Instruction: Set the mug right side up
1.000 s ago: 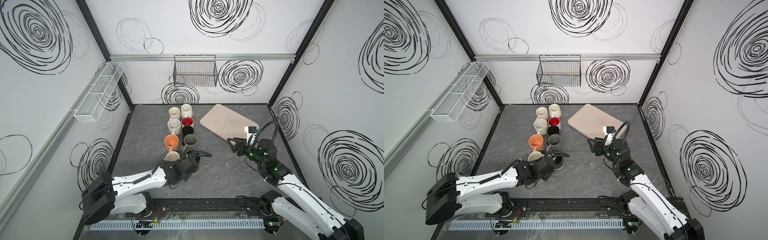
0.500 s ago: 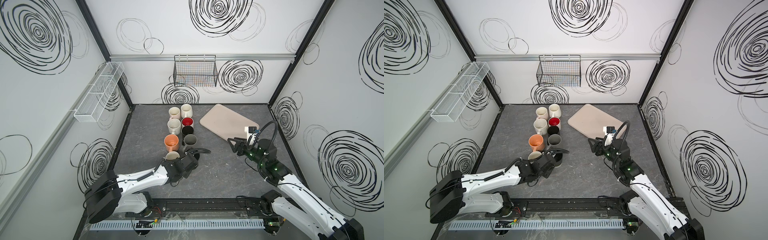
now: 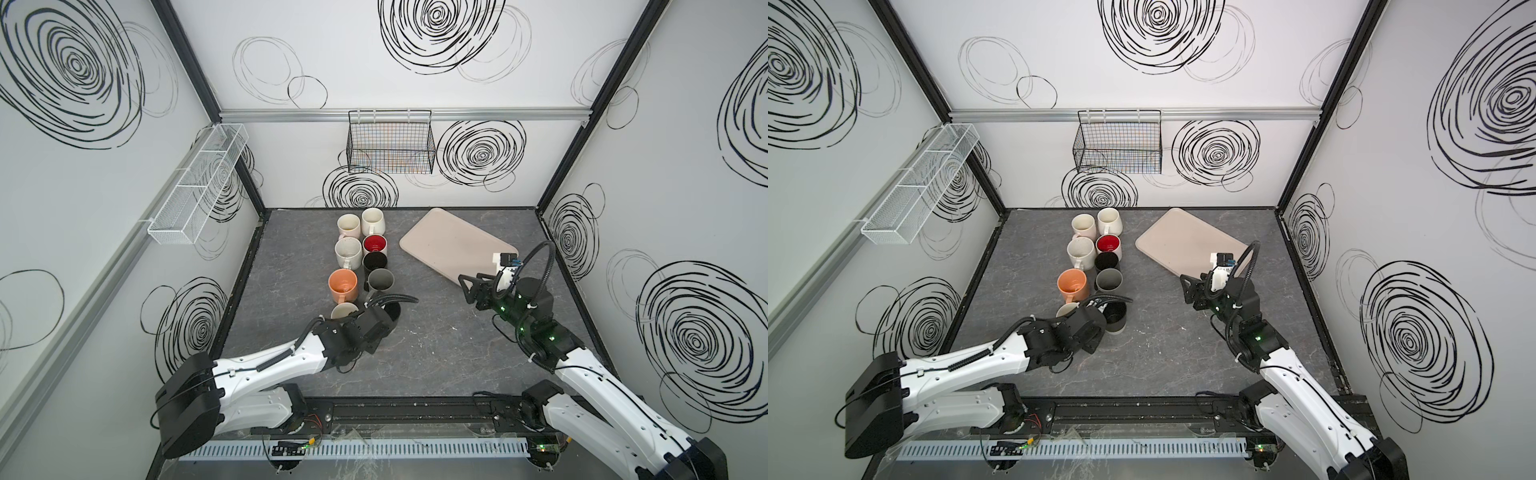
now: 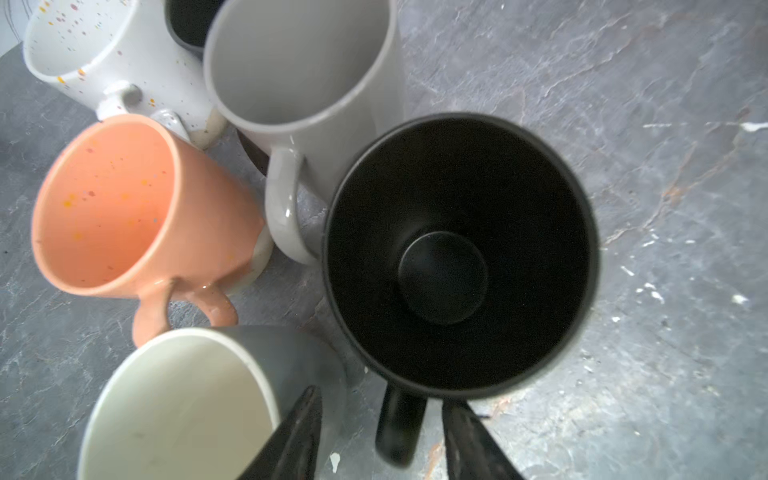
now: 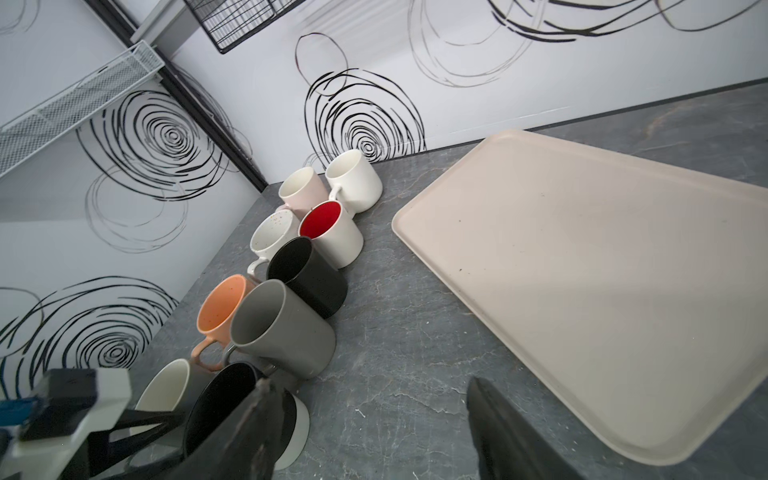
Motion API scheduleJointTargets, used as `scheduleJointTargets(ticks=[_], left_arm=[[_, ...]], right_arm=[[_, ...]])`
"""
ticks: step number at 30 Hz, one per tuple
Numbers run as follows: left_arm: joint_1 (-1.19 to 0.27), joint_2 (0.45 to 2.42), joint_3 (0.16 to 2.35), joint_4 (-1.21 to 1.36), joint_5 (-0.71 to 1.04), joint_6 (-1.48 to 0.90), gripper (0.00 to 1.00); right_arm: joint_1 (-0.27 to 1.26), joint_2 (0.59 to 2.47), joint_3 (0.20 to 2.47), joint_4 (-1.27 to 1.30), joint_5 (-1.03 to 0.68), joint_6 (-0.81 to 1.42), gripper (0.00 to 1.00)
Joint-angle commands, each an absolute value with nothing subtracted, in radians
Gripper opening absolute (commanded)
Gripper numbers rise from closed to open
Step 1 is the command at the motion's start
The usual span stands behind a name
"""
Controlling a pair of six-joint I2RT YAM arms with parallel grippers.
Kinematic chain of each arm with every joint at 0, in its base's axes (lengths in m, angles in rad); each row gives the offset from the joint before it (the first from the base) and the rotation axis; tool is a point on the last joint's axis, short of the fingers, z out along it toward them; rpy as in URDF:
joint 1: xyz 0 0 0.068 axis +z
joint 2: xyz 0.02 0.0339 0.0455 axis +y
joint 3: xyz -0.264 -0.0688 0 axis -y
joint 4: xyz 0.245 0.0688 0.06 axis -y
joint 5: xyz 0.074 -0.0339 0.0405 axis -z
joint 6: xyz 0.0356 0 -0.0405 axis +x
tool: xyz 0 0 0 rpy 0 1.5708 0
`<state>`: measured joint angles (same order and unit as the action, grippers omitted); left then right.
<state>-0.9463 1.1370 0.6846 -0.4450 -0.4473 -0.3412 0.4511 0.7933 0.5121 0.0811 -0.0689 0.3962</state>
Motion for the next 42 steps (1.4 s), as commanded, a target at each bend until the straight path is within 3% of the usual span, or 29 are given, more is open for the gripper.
scheduleJointTargets(ticks=[1,8,12,20,32,42], left_arm=[[-0.945,1.067,0.766,-0.518,-0.474,-0.342,0.54],[-0.866,0.932,0.894,-0.582,-0.507,-0.252,0.63],[-0.705,0.86,0.909,-0.56,-0.521,-0.187,0.69],[-0.308,0.695,0.731,-0.32,-0.402,-0.057,1.0],[0.028,0.621,0.378,0.093,-0.335,-0.145,0.99],[0.048,0.54,0.113,0.418,-0.259,-0.122,0.99]], right_arm=[[0.428,0.787,0.511,0.071,0.059,0.328,0.79],[0.316,0.801,0.523,0.078,0.195,0.283,0.9],[0.236,0.781,0.473,0.113,0.342,0.287,0.94],[0.158,0.732,0.271,0.389,0.311,0.124,1.0],[0.115,0.899,0.242,0.455,0.29,0.089,1.0],[0.058,1.019,0.16,0.697,0.217,0.083,1.0]])
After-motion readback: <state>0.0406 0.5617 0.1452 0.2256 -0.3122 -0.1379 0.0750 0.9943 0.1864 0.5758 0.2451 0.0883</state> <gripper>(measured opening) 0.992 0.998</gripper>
